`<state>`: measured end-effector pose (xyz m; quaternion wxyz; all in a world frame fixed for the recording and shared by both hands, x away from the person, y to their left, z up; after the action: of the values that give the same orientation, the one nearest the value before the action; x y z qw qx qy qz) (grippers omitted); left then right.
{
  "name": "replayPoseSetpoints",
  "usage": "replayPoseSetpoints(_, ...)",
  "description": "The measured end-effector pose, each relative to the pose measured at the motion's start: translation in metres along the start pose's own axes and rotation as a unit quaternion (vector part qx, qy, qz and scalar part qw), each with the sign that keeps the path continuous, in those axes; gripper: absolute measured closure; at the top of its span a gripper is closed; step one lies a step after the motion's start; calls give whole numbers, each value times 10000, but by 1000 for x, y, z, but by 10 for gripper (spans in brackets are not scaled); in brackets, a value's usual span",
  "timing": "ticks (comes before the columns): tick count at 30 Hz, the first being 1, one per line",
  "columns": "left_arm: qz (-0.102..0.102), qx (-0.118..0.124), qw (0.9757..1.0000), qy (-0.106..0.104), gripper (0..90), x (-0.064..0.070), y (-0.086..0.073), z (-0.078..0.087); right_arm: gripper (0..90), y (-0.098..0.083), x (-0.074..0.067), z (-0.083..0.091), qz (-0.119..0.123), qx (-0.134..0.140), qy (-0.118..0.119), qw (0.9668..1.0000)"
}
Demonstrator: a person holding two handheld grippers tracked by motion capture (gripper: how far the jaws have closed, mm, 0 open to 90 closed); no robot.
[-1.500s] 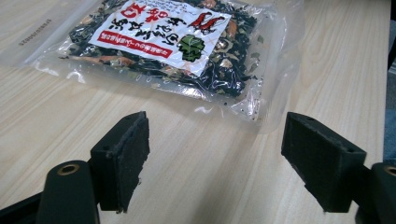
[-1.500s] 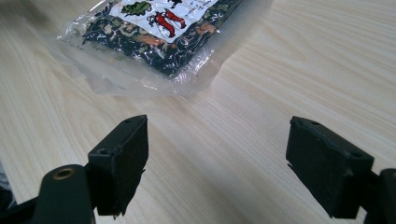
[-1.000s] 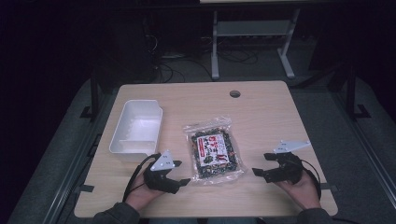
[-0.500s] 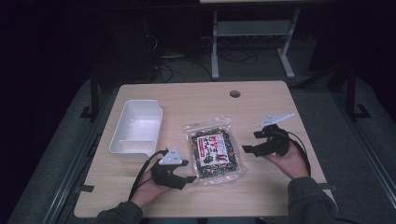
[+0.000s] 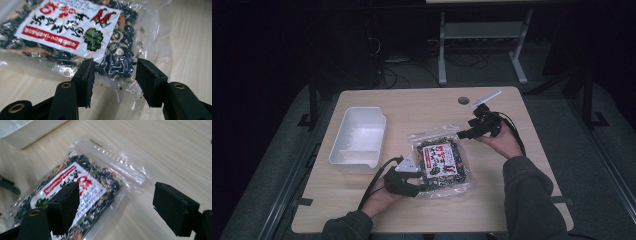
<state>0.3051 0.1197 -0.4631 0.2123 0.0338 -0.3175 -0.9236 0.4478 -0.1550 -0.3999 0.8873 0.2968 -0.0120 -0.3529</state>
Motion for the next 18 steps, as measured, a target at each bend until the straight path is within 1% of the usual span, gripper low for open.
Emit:
replayPoseSetpoints(1,0,0,10000,0,487,0,0,0,207,0,0,0,0,0,0,10000)
replayPoseSetpoints(2,13,-42,10000,-16,487,0,0,-1,209,4,3,-3,-38,-5,13,10000)
replayPoseSetpoints(3,-2,-92,10000,1,488,1,0,-3,227,9,10,-10,-141,44,77,9999)
replayPoseSetpoints(4,-2,-92,10000,1,489,1,0,-3,227,10,13,-13,-176,5,84,9998)
replayPoseSetpoints(6,-12,-102,9999,20,493,1,0,-5,247,13,19,-23,-216,-62,30,9997)
replayPoseSetpoints(7,-12,-102,9999,20,494,1,0,-5,247,13,19,-23,-216,-62,30,9997)
replayPoseSetpoints(8,-21,-111,9999,22,494,1,-1,-5,276,15,23,-31,-306,-65,32,9995)
replayPoseSetpoints(9,-24,-121,9999,24,497,1,-1,-5,281,16,25,-36,-347,-81,8,9994)
replayPoseSetpoints(11,-45,-130,9999,37,501,1,-1,-5,306,17,31,-44,-473,-101,0,9988)
replayPoseSetpoints(12,-45,-130,9999,37,501,1,-1,-5,306,17,31,-44,-473,-101,0,9988)
replayPoseSetpoints(13,-47,-131,9999,37,501,1,-1,-5,317,17,33,-48,-526,-117,0,9985)
replayPoseSetpoints(14,-56,-133,9999,42,500,1,-1,-5,351,16,37,-55,-622,-108,-25,9980)
replayPoseSetpoints(15,-65,-139,9999,47,500,1,-1,-5,364,16,39,-58,-697,-118,-34,9975)
replayPoseSetpoints(16,-65,-139,9999,47,500,1,-1,-5,390,15,40,-60,-743,-122,-37,9972)
replayPoseSetpoints(17,-59,-132,9999,54,500,1,-1,-5,390,15,40,-60,-743,-122,-37,9972)
replayPoseSetpoints(18,-62,-128,9999,64,500,1,-1,-5,416,15,42,-62,-786,-125,-19,9968)
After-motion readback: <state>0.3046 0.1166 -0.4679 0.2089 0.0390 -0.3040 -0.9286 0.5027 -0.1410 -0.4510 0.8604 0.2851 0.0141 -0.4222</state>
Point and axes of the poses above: each handheld gripper's, and its own axes: z roughly backward along the jaws, y roughly out of its top, x roughly to its right, the point moved 2 cm from there along -z, roughly forward along the jaws, and after that the axes turned 8 degrees about -x, right-handed, at the moved point
